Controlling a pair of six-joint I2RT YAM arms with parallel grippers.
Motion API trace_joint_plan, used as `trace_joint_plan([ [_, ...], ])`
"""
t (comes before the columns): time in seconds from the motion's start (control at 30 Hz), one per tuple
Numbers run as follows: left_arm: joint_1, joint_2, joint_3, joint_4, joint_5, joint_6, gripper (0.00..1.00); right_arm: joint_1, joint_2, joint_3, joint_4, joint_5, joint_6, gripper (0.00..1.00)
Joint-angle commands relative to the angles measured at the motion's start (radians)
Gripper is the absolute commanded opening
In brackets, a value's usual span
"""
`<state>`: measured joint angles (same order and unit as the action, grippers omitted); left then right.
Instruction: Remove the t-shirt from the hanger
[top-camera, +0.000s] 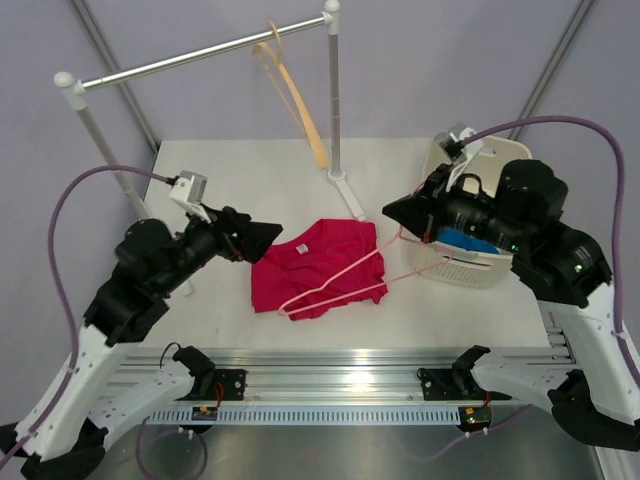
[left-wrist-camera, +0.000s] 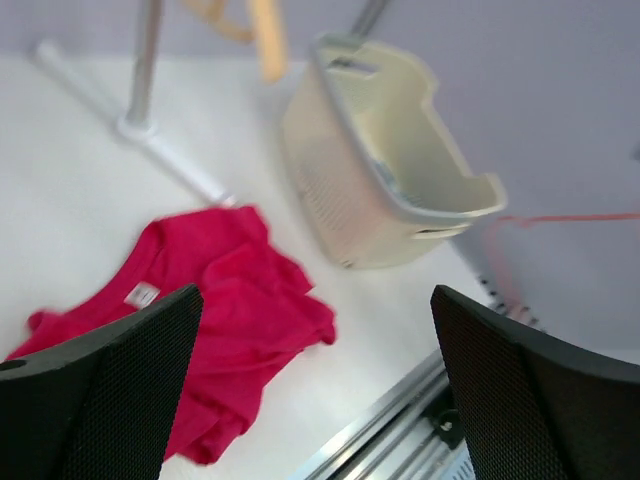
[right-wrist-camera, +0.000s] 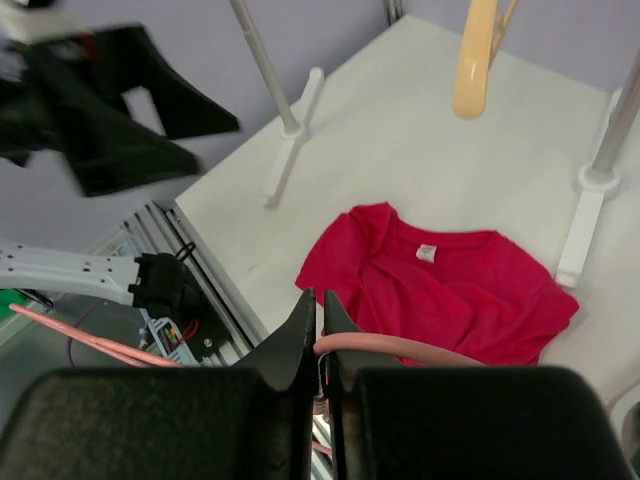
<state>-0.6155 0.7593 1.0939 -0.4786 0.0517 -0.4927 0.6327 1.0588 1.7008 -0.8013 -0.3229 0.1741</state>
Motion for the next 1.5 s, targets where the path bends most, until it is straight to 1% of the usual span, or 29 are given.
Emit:
trace_joint_plan([
  [0.0, 0.000, -0.055, 0.092, -0.022, 0.262, 0.078, 0.99, -0.008, 0.004, -0.122, 0.039, 0.001, -0.035, 0.00],
  [0.07, 0.000, -0.043, 0.116, -0.026, 0.344, 0.097, 0.98, -0.008, 0.006, -0.154, 0.060, -0.025, -0.030, 0.00],
  [0.17, -0.001, 0.021, 0.141, -0.072, 0.385, 0.112, 0.94, -0.007, 0.032, -0.200, 0.105, -0.027, -0.007, 0.00],
  [0.23, -0.007, 0.075, 0.155, -0.095, 0.411, 0.123, 0.94, -0.007, 0.043, -0.228, 0.143, -0.031, 0.021, 0.00],
  [0.27, -0.024, 0.089, 0.158, -0.098, 0.418, 0.141, 0.94, -0.007, 0.049, -0.248, 0.157, -0.007, 0.053, 0.00],
  [0.3, -0.039, 0.103, 0.158, -0.097, 0.412, 0.154, 0.93, -0.007, 0.062, -0.256, 0.183, 0.005, 0.065, 0.00],
  [0.33, -0.090, 0.126, 0.156, -0.101, 0.364, 0.166, 0.92, -0.007, 0.069, -0.260, 0.197, 0.021, 0.077, 0.00],
  [0.4, -0.151, 0.150, 0.162, -0.118, 0.298, 0.209, 0.91, -0.007, 0.090, -0.271, 0.226, 0.024, 0.106, 0.00],
  [0.43, -0.206, 0.182, 0.169, -0.130, 0.239, 0.221, 0.91, -0.007, 0.098, -0.271, 0.234, 0.012, 0.113, 0.00],
  [0.53, -0.256, 0.231, 0.202, -0.189, 0.201, 0.261, 0.87, -0.007, 0.128, -0.262, 0.244, -0.002, 0.130, 0.00],
  [0.63, -0.268, 0.265, 0.222, -0.235, 0.172, 0.281, 0.74, -0.007, 0.136, -0.262, 0.243, 0.013, 0.128, 0.00],
  [0.67, -0.268, 0.262, 0.221, -0.241, 0.165, 0.284, 0.65, -0.008, 0.136, -0.265, 0.243, 0.021, 0.125, 0.00],
  [0.77, -0.270, 0.255, 0.215, -0.247, 0.137, 0.279, 0.55, -0.007, 0.138, -0.267, 0.234, 0.036, 0.117, 0.00],
  [0.83, -0.270, 0.248, 0.215, -0.252, 0.139, 0.279, 0.33, -0.007, 0.138, -0.267, 0.228, 0.042, 0.116, 0.00],
  [0.87, -0.271, 0.250, 0.216, -0.255, 0.135, 0.279, 0.18, -0.007, 0.138, -0.267, 0.228, 0.044, 0.117, 0.00],
  [0.93, -0.273, 0.253, 0.218, -0.265, 0.132, 0.281, 0.04, -0.008, 0.135, -0.265, 0.226, 0.042, 0.119, 0.00],
  [0.97, -0.273, 0.253, 0.218, -0.268, 0.131, 0.281, 0.00, -0.007, 0.135, -0.263, 0.225, 0.042, 0.117, 0.00],
  [1.07, -0.279, 0.249, 0.212, -0.269, 0.129, 0.278, 0.00, -0.007, 0.136, -0.260, 0.220, 0.038, 0.117, 0.00],
  [1.1, -0.279, 0.245, 0.208, -0.268, 0.141, 0.278, 0.00, -0.008, 0.136, -0.260, 0.218, 0.036, 0.114, 0.02],
  [1.17, -0.279, 0.241, 0.201, -0.261, 0.158, 0.270, 0.00, -0.007, 0.133, -0.268, 0.226, 0.038, 0.113, 0.09],
  [1.2, -0.279, 0.232, 0.196, -0.250, 0.177, 0.263, 0.00, -0.007, 0.130, -0.271, 0.228, 0.038, 0.111, 0.20],
  [1.27, -0.279, 0.221, 0.187, -0.242, 0.181, 0.250, 0.00, -0.007, 0.125, -0.276, 0.229, 0.039, 0.110, 0.36],
  [1.3, -0.279, 0.216, 0.178, -0.236, 0.177, 0.234, 0.00, -0.008, 0.122, -0.276, 0.229, 0.041, 0.110, 0.47],
  [1.33, -0.279, 0.212, 0.170, -0.232, 0.174, 0.226, 0.00, -0.007, 0.119, -0.277, 0.229, 0.042, 0.108, 0.52],
  [1.37, -0.279, 0.196, 0.159, -0.224, 0.175, 0.218, 0.00, -0.007, 0.112, -0.277, 0.231, 0.044, 0.110, 0.60],
  [1.4, -0.279, 0.189, 0.137, -0.210, 0.183, 0.209, 0.00, -0.008, 0.109, -0.276, 0.228, 0.050, 0.108, 0.66],
  [1.43, -0.279, 0.172, 0.124, -0.206, 0.191, 0.207, 0.00, -0.007, 0.102, -0.274, 0.223, 0.051, 0.111, 0.78],
  [1.47, -0.279, 0.163, 0.115, -0.206, 0.191, 0.206, 0.00, -0.008, 0.099, -0.273, 0.218, 0.057, 0.114, 0.86],
])
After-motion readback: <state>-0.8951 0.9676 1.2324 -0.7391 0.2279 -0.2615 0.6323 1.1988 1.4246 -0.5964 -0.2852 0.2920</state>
